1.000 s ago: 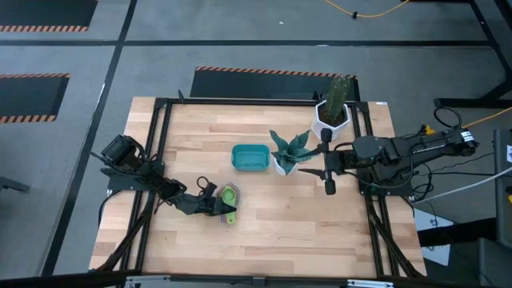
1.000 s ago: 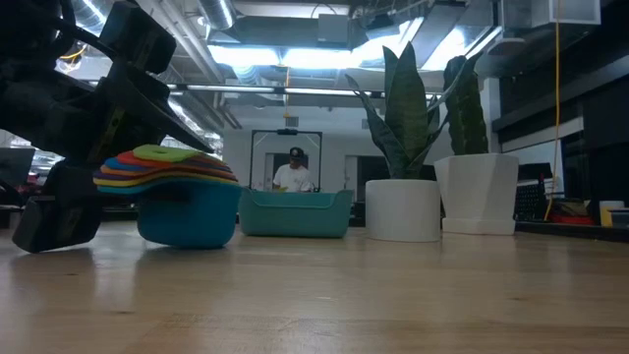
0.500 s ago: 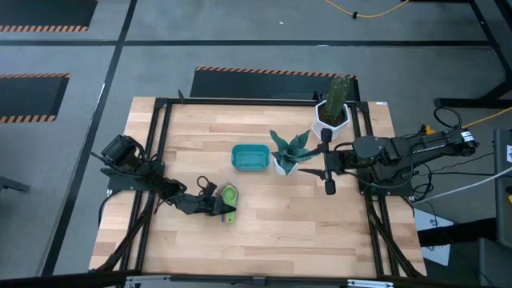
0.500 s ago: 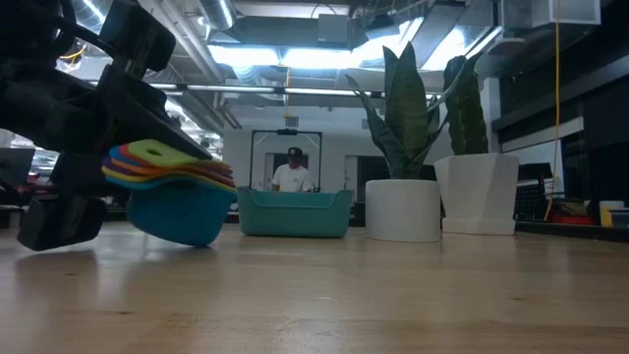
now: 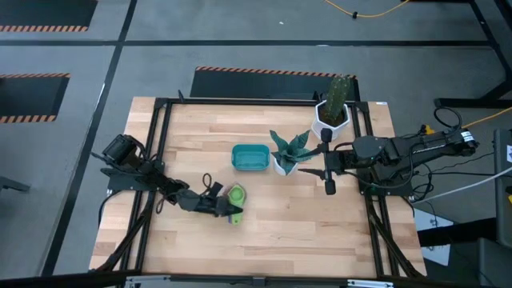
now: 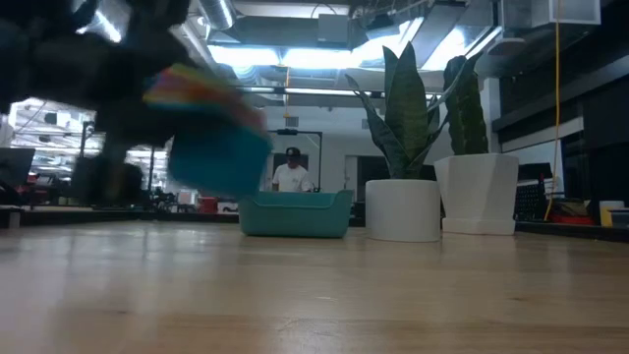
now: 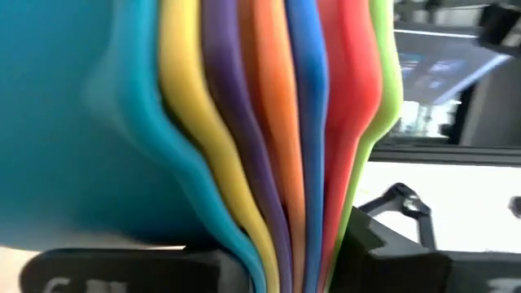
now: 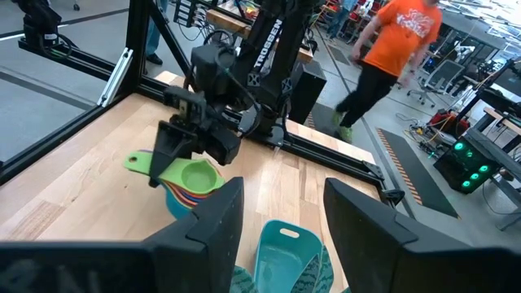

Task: Nest measuring cups in basket
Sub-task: Put the stacked measuring cups into the blue bin

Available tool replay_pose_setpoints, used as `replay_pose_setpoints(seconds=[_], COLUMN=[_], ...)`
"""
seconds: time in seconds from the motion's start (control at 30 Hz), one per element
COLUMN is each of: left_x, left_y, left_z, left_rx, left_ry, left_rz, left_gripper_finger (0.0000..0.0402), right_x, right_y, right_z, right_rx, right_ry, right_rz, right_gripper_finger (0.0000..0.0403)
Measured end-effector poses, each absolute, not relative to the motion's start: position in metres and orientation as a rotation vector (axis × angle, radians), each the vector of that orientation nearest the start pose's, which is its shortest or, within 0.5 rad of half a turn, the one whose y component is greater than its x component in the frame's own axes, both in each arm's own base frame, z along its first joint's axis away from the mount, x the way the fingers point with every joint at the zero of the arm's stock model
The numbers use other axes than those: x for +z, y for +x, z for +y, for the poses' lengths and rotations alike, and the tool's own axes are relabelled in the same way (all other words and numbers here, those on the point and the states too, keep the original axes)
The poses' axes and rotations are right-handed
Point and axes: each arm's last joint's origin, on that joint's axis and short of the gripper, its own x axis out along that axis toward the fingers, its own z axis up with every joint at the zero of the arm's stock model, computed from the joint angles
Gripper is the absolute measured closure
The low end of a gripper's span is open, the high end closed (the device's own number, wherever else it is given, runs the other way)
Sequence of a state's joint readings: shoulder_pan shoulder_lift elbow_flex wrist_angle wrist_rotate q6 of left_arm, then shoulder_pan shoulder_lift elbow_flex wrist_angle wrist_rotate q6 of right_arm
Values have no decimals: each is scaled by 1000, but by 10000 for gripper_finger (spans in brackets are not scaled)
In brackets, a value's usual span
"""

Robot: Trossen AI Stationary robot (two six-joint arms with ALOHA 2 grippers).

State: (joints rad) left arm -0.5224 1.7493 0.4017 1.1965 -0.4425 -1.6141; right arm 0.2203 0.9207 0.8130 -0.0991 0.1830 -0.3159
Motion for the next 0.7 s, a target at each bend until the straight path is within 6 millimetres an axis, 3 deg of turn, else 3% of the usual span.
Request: replay_pose_setpoints(seconds=[0.27, 0.43, 0.7], left_x=[148, 149, 156], left_y=[278, 288, 295], left_z=[-109, -87, -56], left_rx=[-45, -32, 37], left_ry=[-1429, -1377, -1361], left_rz=[90, 73, -91], left_gripper_finger=[322, 322, 321], right_x=[327, 327, 327], right_y=[201, 201, 201], right_z=[39, 40, 39], right_rx=[69, 69, 70], right_ry=[-358, -358, -359], right_rz=[195, 195, 201], right_gripper_finger=[227, 227, 227])
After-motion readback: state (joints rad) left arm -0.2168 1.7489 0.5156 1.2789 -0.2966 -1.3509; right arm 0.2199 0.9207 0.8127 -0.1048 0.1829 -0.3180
